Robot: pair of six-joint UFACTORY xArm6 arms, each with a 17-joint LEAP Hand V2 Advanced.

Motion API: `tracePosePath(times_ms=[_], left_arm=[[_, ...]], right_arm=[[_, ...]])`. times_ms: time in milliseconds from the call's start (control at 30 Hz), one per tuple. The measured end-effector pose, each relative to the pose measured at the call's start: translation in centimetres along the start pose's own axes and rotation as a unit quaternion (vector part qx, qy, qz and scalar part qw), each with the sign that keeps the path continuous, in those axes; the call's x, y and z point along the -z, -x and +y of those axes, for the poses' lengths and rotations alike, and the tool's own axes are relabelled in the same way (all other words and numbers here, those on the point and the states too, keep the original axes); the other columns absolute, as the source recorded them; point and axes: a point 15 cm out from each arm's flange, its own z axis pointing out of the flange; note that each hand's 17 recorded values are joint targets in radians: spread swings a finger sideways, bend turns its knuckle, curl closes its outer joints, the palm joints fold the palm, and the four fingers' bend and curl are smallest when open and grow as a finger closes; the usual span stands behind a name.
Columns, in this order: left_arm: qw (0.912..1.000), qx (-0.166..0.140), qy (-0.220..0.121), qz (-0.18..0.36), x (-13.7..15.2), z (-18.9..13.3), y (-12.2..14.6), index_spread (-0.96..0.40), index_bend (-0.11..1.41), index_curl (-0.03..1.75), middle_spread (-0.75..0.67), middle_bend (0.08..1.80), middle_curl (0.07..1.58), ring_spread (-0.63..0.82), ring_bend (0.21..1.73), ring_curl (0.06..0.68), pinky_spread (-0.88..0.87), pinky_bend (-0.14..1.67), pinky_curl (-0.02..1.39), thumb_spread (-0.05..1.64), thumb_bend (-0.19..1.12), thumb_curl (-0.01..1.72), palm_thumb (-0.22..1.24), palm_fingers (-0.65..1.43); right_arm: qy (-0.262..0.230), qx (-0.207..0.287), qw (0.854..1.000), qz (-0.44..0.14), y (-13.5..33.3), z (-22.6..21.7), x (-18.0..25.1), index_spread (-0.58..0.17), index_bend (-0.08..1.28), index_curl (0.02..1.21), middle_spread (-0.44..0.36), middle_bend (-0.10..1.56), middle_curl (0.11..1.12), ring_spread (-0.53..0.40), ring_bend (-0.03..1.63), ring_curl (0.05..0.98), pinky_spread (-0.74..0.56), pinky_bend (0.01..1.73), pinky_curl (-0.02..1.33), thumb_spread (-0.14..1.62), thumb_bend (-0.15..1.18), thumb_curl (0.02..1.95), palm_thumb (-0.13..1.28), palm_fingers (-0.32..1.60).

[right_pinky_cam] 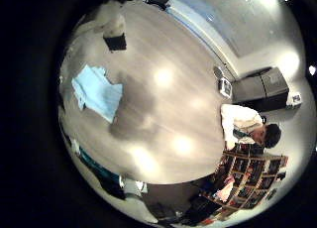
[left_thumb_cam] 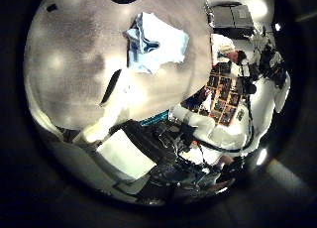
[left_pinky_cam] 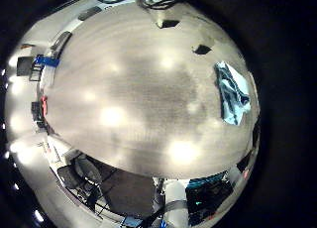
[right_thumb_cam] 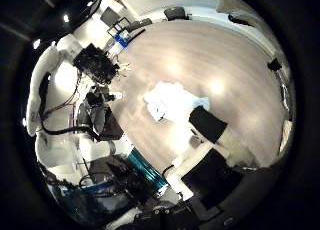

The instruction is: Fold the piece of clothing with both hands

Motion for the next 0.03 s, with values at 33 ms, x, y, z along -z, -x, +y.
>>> tracePosePath(times_ms=[33], left_arm=[[1.0000, -0.001, 0.000, 0.000, 0.08, 0.14, -0.26, -0.02, 0.17, 0.35, 0.05, 0.20, 0.40, 0.18, 0.69, 0.227, 0.28, 0.32, 0.38, 1.17, -0.02, 0.38, 0.52, 0.22]], right_arm=[[0.006, -0.006, 1.000, 0.000, -0.36, 0.44, -0.45, -0.450, 0.20, 0.39, -0.169, 0.56, 0.44, -0.207, 1.07, 0.401, -0.01, 1.04, 0.49, 1.09, -0.01, 0.57, 0.77, 0.25]])
